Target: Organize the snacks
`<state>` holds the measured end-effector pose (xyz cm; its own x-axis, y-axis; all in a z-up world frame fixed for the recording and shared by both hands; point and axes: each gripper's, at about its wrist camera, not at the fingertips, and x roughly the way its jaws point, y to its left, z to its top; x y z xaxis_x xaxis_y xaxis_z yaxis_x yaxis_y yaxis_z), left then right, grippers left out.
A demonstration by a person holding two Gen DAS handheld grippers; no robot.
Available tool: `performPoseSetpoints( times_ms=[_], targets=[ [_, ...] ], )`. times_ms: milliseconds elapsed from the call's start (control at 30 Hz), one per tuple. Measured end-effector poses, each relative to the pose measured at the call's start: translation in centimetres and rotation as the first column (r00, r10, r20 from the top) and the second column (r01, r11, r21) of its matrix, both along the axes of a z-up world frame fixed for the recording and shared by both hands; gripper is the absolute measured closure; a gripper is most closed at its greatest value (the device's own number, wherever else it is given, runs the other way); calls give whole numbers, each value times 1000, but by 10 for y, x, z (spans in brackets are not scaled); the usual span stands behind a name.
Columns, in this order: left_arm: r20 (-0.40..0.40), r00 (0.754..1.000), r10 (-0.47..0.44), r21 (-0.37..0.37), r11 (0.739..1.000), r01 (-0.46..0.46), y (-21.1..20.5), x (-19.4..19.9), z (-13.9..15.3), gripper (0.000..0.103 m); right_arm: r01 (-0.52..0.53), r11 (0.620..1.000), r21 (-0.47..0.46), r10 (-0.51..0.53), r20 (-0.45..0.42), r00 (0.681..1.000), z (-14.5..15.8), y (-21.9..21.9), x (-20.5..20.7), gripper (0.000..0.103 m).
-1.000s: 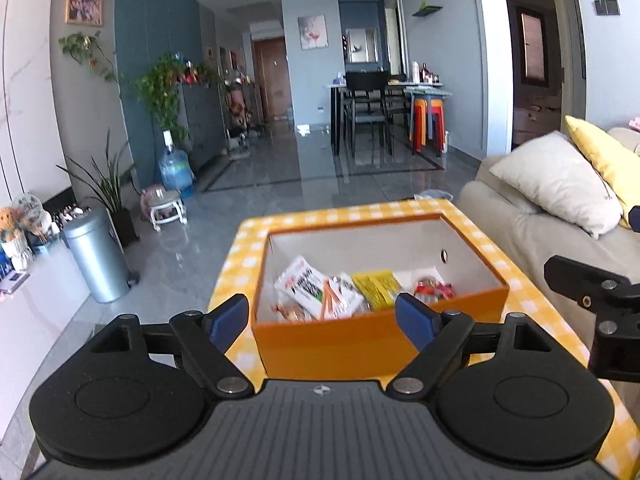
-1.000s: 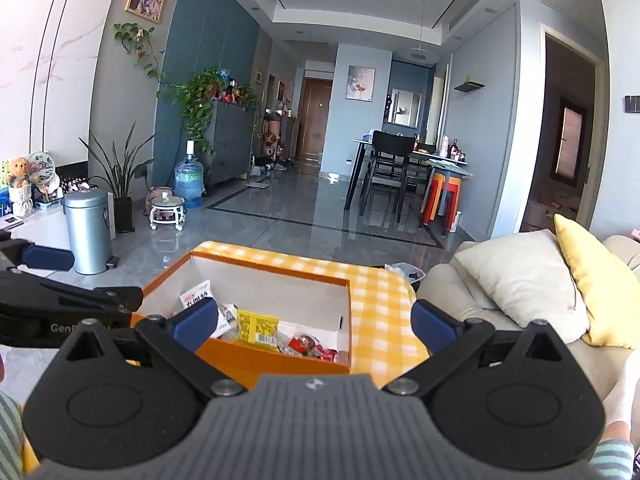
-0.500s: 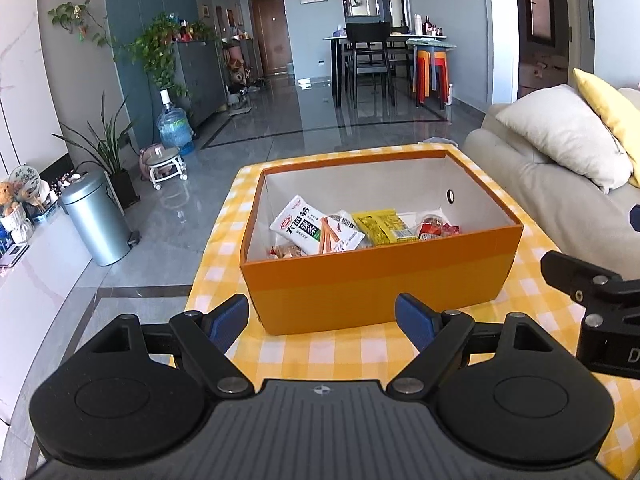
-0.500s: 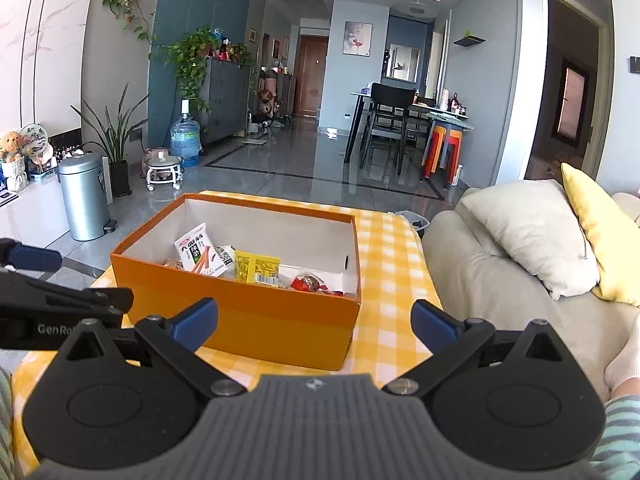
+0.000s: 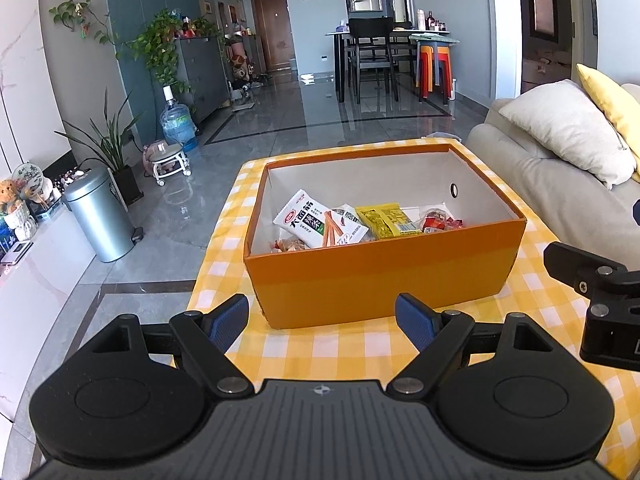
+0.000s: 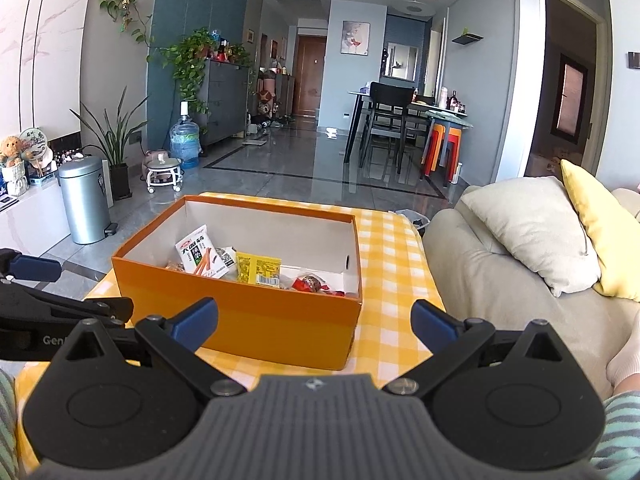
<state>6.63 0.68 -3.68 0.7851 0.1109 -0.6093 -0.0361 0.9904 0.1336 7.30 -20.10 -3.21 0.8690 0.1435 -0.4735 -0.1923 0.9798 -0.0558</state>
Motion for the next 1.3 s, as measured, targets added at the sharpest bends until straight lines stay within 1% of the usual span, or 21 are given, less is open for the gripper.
performPoseSetpoints(
  times_ms=[833,1300],
  targets=[
    [-5,1000,2,-9,1000,-2,-1,-2,2,6,-9,1000,-3,9,-5,1000,-1,2,-6,4],
    [8,1000,1,-19,1000,-1,-7,-4,8,6,1,1000,8,0,-32,999,-2,3,-4,4]
  ],
)
